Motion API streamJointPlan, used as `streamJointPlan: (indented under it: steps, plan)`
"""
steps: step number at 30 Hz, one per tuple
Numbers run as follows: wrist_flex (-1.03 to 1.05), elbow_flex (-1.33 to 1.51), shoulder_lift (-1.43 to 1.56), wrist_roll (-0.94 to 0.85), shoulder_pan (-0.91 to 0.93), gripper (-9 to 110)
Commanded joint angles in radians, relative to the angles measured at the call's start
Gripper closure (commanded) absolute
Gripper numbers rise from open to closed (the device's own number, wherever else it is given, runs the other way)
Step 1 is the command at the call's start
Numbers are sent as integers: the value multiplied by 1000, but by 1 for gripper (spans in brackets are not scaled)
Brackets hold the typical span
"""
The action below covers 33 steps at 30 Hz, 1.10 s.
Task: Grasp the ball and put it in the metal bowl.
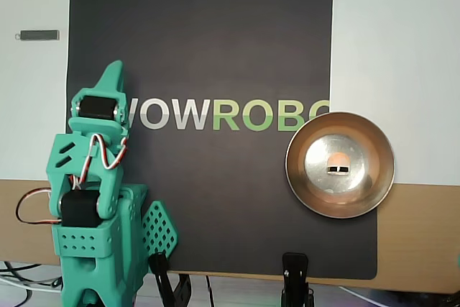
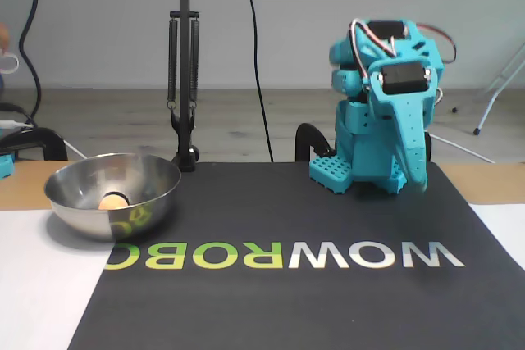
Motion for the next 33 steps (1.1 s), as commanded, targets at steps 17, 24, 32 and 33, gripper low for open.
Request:
streamJointPlan:
  steps: [17,24,32,33]
  plan:
    - [104,86,60,-77,0,101]
    - [104,86,60,-89,6,101]
    - [104,86,60,-89,6,101]
    - [104,86,60,-89,6,101]
